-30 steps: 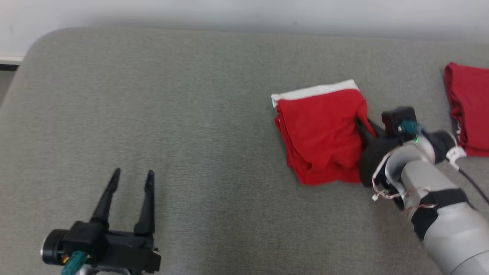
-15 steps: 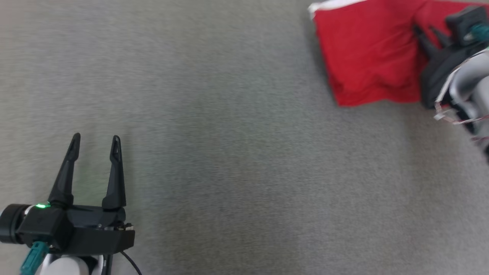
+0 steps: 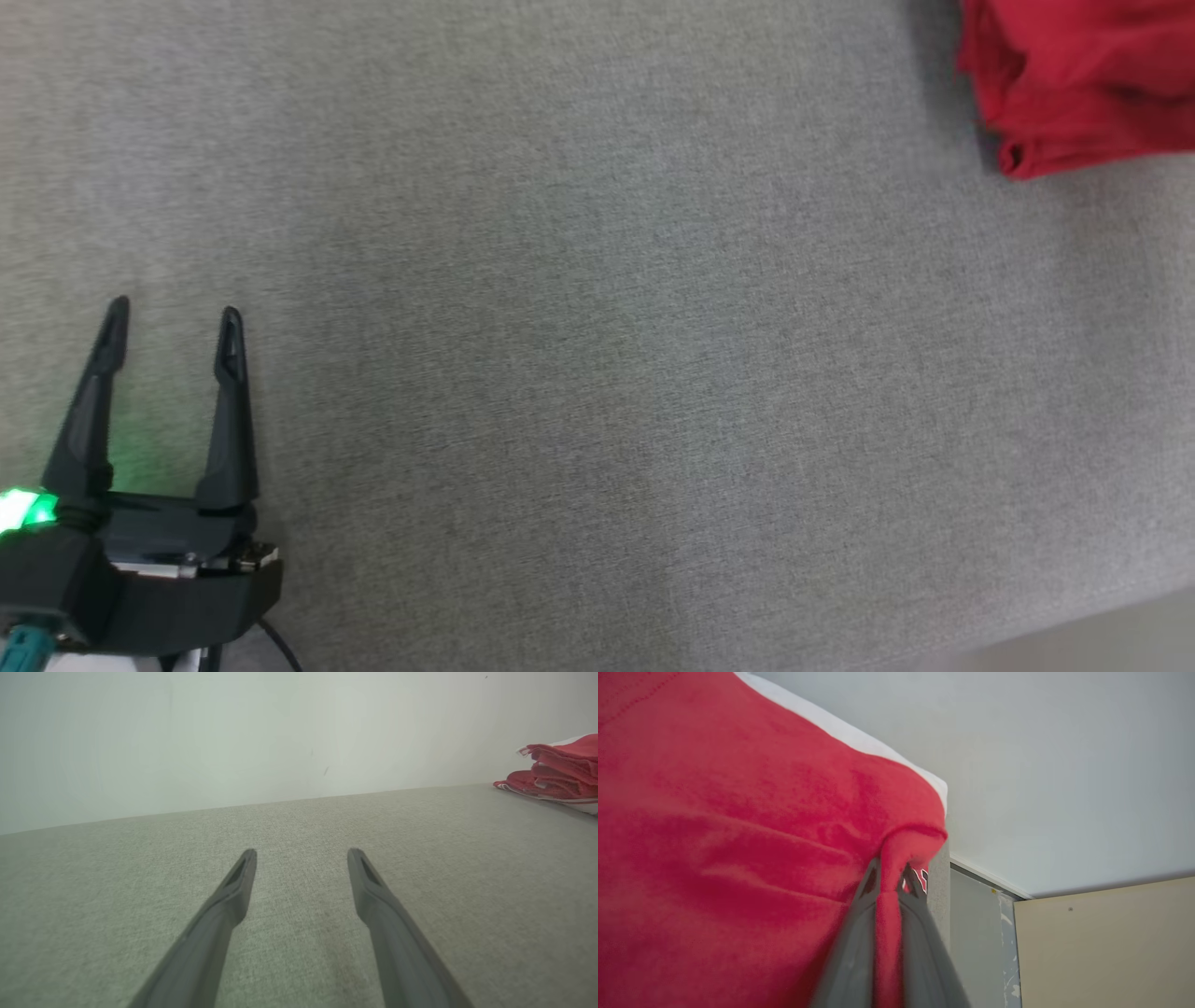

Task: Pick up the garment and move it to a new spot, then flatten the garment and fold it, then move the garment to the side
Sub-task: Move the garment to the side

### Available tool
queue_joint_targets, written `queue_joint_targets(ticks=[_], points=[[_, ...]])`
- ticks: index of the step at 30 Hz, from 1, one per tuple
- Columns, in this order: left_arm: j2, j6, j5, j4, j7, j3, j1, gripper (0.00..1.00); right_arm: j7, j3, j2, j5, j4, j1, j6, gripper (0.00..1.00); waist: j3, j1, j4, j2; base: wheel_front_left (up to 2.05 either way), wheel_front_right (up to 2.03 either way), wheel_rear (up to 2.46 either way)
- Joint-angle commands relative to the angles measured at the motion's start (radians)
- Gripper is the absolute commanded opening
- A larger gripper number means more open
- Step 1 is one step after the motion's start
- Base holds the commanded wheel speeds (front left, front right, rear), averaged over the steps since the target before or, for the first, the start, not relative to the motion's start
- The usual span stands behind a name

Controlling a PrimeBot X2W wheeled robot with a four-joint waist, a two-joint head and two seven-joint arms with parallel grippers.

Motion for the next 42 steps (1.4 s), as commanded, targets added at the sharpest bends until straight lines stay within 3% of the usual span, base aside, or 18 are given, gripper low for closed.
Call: queue_joint_targets(ticks=[1, 13, 18, 19, 21, 22, 27, 32, 42], points=[[0.006, 0.002, 0.006, -0.012, -0.003, 0.005, 0.013, 1.00, -0.006, 0.010, -0.018, -0.014, 0.005, -0.017, -0.003, 0.00, 0.035, -0.0001, -0.031, -0.0003, 0.00, 0.00, 0.00], [-0.004, 0.001, 0.007, -0.050, -0.003, -0.005, -0.005, 1.00, 0.006, 0.130, -0.100, -0.107, 0.030, -0.129, -0.003, 0.00, 0.071, -0.0001, -0.010, -0.0003, 0.00, 0.00, 0.00], [-0.005, 0.002, 0.009, -0.053, -0.002, -0.005, -0.011, 1.00, 0.010, 0.151, -0.105, -0.101, 0.053, -0.162, -0.003, 0.03, 0.081, -0.0001, 0.003, -0.0003, 0.00, 0.00, 0.00], [-0.006, 0.002, 0.009, -0.054, -0.002, -0.004, -0.012, 1.00, 0.005, 0.152, -0.105, -0.101, 0.056, -0.169, -0.003, 0.16, 0.083, -0.0001, 0.006, -0.0003, 0.00, 0.00, 0.00], [-0.006, 0.002, 0.010, -0.053, -0.002, -0.001, -0.012, 1.00, 0.007, 0.165, -0.102, -0.102, 0.068, -0.171, -0.003, 0.77, 0.085, -0.0001, 0.010, -0.0003, 0.00, 0.00, 0.00], [-0.007, 0.002, 0.011, -0.053, -0.002, 0.000, -0.013, 1.00, 0.007, 0.173, -0.101, -0.107, 0.071, -0.174, -0.003, 1.00, 0.086, -0.0001, 0.010, -0.0003, 0.00, 0.00, 0.00], [-0.014, 0.002, 0.010, -0.044, -0.002, 0.005, -0.013, 1.00, -0.028, 0.172, -0.092, -0.118, 0.088, -0.207, -0.003, 1.00, 0.077, -0.0001, 0.013, -0.0003, 0.00, 0.00, 0.00], [-0.033, 0.002, 0.000, -0.021, -0.002, 0.011, -0.003, 1.00, -0.107, 0.095, -0.050, -0.090, 0.125, -0.216, -0.003, 1.00, 0.024, -0.0001, 0.025, -0.0003, 0.00, 0.00, 0.00], [-0.084, 0.003, -0.017, 0.022, -0.003, 0.073, 0.078, 1.00, -0.316, -0.131, 0.116, 0.007, 0.143, -0.079, -0.003, 1.00, -0.156, -0.0001, 0.068, -0.0003, 0.00, 0.00, 0.00]])
